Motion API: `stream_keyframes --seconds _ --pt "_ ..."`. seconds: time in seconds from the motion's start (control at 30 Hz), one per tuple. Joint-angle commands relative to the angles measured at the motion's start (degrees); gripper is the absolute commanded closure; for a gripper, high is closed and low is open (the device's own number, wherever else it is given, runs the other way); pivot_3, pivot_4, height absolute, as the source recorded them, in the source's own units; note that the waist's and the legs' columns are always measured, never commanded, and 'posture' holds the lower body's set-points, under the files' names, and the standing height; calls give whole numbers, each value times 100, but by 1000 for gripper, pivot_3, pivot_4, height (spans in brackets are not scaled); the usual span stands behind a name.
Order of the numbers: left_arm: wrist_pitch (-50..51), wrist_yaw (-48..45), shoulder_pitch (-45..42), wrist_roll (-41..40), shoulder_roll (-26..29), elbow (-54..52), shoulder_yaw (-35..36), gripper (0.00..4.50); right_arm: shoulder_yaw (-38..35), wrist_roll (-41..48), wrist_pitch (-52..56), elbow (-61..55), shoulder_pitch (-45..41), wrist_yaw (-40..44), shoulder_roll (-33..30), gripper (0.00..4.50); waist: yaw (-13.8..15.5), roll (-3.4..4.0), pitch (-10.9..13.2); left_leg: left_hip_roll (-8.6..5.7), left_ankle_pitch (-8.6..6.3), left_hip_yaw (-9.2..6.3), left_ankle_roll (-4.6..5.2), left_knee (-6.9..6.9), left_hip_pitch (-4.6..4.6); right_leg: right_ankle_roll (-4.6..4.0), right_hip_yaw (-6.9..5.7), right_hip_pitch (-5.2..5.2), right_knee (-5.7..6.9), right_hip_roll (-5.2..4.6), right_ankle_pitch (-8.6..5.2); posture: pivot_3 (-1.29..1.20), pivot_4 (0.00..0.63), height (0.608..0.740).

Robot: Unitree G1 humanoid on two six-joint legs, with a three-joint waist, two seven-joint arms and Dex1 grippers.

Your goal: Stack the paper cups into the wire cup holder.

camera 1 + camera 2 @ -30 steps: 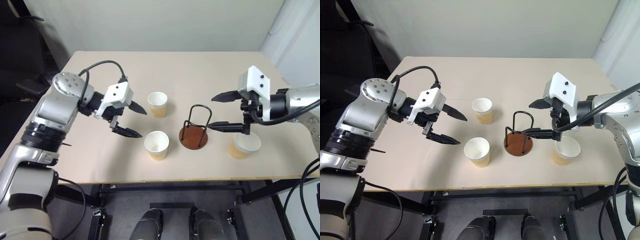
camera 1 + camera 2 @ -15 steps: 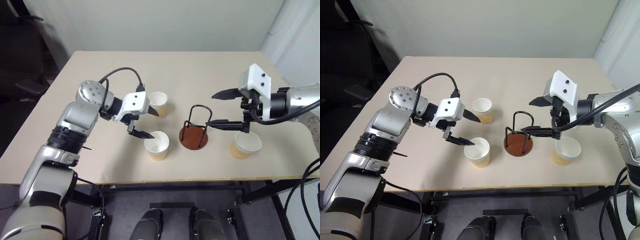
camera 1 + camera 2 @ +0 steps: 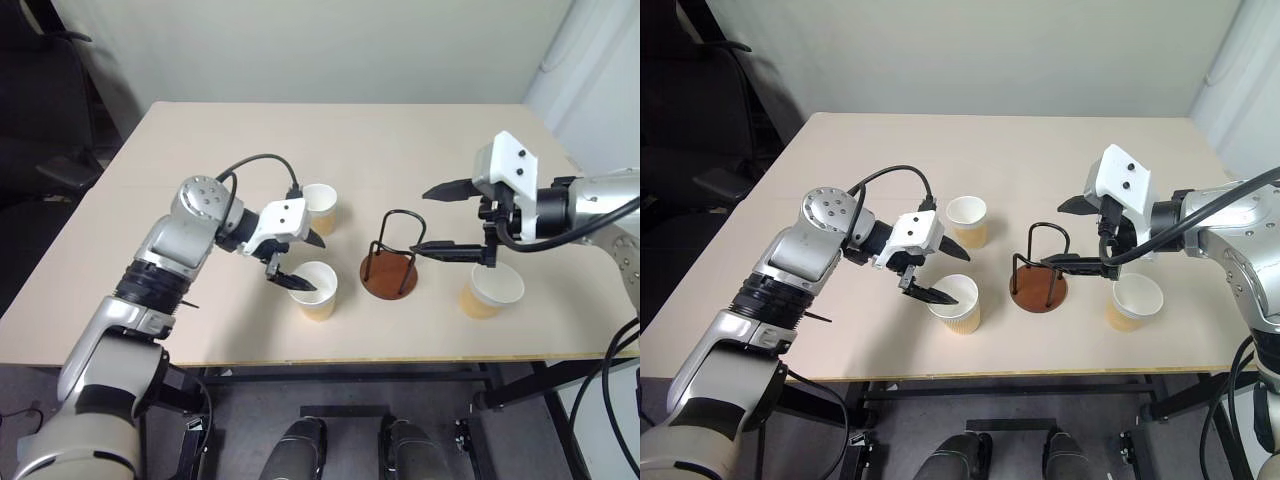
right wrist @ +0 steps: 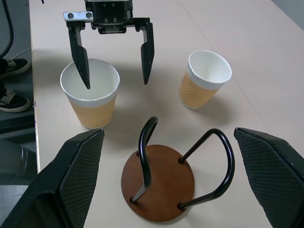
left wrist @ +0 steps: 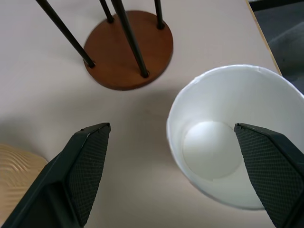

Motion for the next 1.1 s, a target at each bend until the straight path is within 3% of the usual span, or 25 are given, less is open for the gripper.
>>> stream_keyframes --seconds 0.03,0.23,0.33,0.67,0.7,1.0,1.1 --pt "-130 -72 -14 110 39 -73 -8 0 -116 47 -52 -135 -67 -52 -70 31 1 0 0 0 0 0 0 1 0 0 0 0 0 0 0 0 150 740" --pt "-189 -103 -1 179 18 -40 -9 0 -116 50 -49 -137 -68 -57 -72 31 0 0 0 0 0 0 0 1 0 0 0 0 0 0 0 0 150 740" --pt "-278 -219 99 246 -16 -22 -121 585 -88 24 -60 -108 -94 -63 -63 0 0 0 0 0 0 0 0 1 0 0 0 1 0 0 0 0 150 740" --pt "-507 -527 -192 229 134 409 -217 4290 -36 -57 -415 -100 64 174 -176 0 2 0 0 0 0 0 0 2 1 0 0 0 2 0 1 0 150 740" --pt "-538 -527 -251 212 153 478 -238 4469 -12 -102 -491 -81 93 188 -196 0 6 0 0 0 0 0 0 2 1 0 0 0 3 0 1 0 150 740" --pt "-678 -527 -614 -78 421 681 -632 4469 12 -186 -697 12 133 205 -171 0 4 0 0 0 -2 0 1 10 -2 1 0 0 4 0 2 0 150 740" --pt "-738 -527 -1192 -384 543 995 -943 4469 -29 -159 -807 67 104 290 -175 0 11 -1 0 0 -2 0 1 13 -7 2 0 0 3 0 3 0 150 740"
